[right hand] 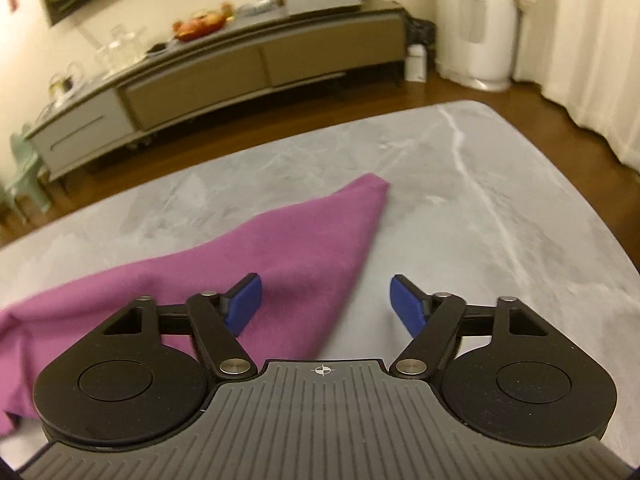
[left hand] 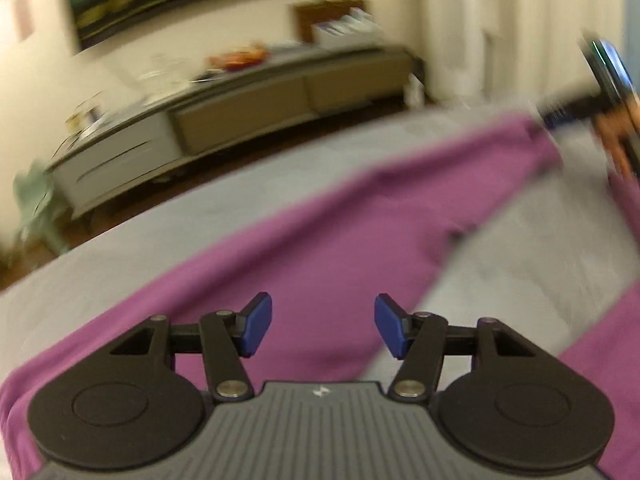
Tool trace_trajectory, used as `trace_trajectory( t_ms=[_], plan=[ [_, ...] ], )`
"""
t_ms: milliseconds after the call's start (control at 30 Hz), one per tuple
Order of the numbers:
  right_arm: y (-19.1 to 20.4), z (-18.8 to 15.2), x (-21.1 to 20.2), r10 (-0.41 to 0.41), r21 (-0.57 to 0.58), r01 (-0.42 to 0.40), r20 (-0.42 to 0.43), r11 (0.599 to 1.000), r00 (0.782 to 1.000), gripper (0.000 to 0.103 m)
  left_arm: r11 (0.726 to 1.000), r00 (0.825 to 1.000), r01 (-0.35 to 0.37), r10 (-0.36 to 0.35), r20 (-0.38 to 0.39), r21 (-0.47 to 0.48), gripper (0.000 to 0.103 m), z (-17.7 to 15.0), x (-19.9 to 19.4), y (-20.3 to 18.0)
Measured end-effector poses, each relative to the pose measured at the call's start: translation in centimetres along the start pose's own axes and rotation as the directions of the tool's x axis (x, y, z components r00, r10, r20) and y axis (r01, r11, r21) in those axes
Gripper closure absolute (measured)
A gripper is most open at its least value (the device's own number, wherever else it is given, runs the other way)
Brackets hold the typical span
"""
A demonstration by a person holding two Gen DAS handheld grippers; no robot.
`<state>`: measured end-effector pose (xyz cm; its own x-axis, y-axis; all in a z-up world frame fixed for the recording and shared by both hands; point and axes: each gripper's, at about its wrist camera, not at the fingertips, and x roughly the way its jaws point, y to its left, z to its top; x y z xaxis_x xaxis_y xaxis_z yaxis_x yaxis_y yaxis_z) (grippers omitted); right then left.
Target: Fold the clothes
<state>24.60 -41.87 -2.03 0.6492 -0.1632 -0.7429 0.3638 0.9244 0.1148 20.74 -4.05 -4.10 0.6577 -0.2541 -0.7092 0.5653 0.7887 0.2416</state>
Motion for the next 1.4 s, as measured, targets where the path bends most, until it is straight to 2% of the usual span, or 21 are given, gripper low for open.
trace_trajectory(
  t_ms=[33, 133, 233, 300, 333, 367, 400, 500, 600, 633, 733, 800, 833, 900, 933, 1033, 1100, 1200, 1267, 1367, 1400],
  plan=[
    [0.1, 0.1, 0.5, 0.009, -0.026, -0.009, -0.001, 1.000, 1.000, 0.103, 1.000, 1.000, -0.011, 0.011, -0.018, 0.021, 0.045, 0.0, 1.0, -1.1],
    [1.5, 1.3, -1.6, -0.010, -0.158, 0.014, 0.022, 0.987, 1.000, 0.103, 0.998, 0.998, -0.055, 0.056, -0.033, 0.037, 0.047, -0.4, 2.0, -1.7],
    [4.8, 1.1, -3.4, -0.146, -0.422, 0.155, 0.052, 0.893, 0.988, 0.102, 0.998, 0.998, -0.052, 0.053, -0.039, 0.018, 0.064, -0.5, 2.5, -0.5],
    [7.1, 0.9, -4.5, -0.234, -0.583, 0.244, 0.093, 0.775, 0.968, 0.088, 0.999, 0.998, -0.042, 0.042, -0.049, 0.002, 0.077, -0.7, 2.8, 0.0],
    [8.2, 0.8, -5.1, -0.274, -0.654, 0.284, 0.120, 0.701, 0.954, 0.051, 0.999, 0.998, -0.036, 0.037, -0.054, 0.013, 0.083, -0.7, 2.4, -0.2],
    [9.3, 0.6, -5.6, -0.310, -0.717, 0.320, 0.150, 0.619, 0.939, 0.028, 0.999, 0.998, -0.024, 0.026, -0.061, 0.025, 0.086, -0.9, 2.0, -0.2],
    [9.2, 0.8, -5.9, -0.291, -0.708, 0.306, 0.147, 0.637, 0.945, 0.020, 0.999, 0.998, -0.011, 0.014, -0.068, 0.038, 0.086, -1.1, 1.7, -0.2],
    [5.2, 2.1, -7.8, -0.246, -0.451, 0.282, 0.138, 0.847, 0.959, 0.023, 0.996, 0.995, 0.056, -0.050, -0.084, 0.070, 0.087, -2.1, 0.8, 0.1],
    [2.0, 0.8, -8.6, -0.192, -0.257, 0.221, 0.133, 0.941, 0.972, 0.030, 0.988, 0.989, 0.123, -0.116, -0.087, 0.090, 0.087, -2.7, 0.4, 0.6],
    [1.4, 0.0, -8.2, -0.125, -0.228, 0.147, 0.106, 0.963, 0.986, 0.031, 0.985, 0.986, 0.147, -0.139, -0.088, 0.092, 0.087, -2.9, 0.4, 0.8],
    [0.3, -2.5, -5.7, 0.027, -0.167, -0.026, 0.003, 0.986, 1.000, 0.034, 0.981, 0.980, 0.181, -0.174, -0.095, 0.068, 0.078, -2.9, 1.0, 2.6],
    [0.3, -3.9, -2.8, -0.038, -0.200, 0.018, -0.099, 0.980, 0.994, 0.034, 0.986, 0.984, 0.166, -0.167, -0.063, -0.009, 0.070, -2.4, 1.1, 5.2],
    [0.4, -4.1, -2.3, -0.084, -0.227, 0.064, -0.080, 0.972, 0.993, 0.028, 0.986, 0.987, 0.154, -0.157, -0.045, -0.064, 0.066, -2.3, 0.9, 6.7],
    [0.5, -3.7, -3.0, -0.106, -0.238, 0.094, -0.038, 0.967, 0.994, 0.034, 0.977, 0.992, 0.119, -0.125, -0.023, -0.178, 0.066, -2.2, 0.8, 9.8],
    [0.5, -3.5, -3.4, -0.112, -0.241, 0.104, -0.020, 0.965, 0.993, 0.038, 0.974, 0.995, 0.066, -0.080, -0.056, -0.216, 0.066, -2.6, 1.6, 11.0],
    [0.1, -3.7, -4.3, -0.068, -0.223, 0.062, -0.019, 0.973, 0.998, 0.025, 0.951, 0.982, -0.096, 0.042, -0.183, -0.295, 0.065, -4.3, 4.0, 13.9],
    [-0.3, -4.5, -4.5, -0.091, -0.237, 0.081, -0.031, 0.968, 0.995, 0.026, 0.941, 0.987, -0.082, 0.030, -0.160, -0.329, 0.066, -4.7, 3.4, 15.0],
    [-1.5, -5.4, -7.3, -0.175, -0.216, 0.178, 0.034, 0.960, 0.984, 0.026, 0.934, 0.995, -0.087, 0.065, -0.073, -0.347, 0.063, -4.3, -0.7, 16.2],
    [-3.1, -6.7, -9.5, -0.164, -0.163, 0.171, 0.056, 0.972, 0.985, 0.010, 0.929, 0.996, -0.080, 0.085, -0.003, -0.361, 0.058, -4.5, -4.0, 16.9],
    [-5.5, -9.0, -12.8, -0.144, -0.078, 0.151, 0.084, 0.985, 0.986, 0.006, 0.912, 0.988, -0.114, 0.144, 0.047, -0.394, 0.051, -6.3, -8.5, 18.5],
    [-6.0, -10.0, -12.6, -0.155, -0.071, 0.159, 0.050, 0.985, 0.987, 0.006, 0.899, 0.985, -0.126, 0.162, 0.051, -0.419, 0.051, -7.2, -9.6, 19.1]
  ],
)
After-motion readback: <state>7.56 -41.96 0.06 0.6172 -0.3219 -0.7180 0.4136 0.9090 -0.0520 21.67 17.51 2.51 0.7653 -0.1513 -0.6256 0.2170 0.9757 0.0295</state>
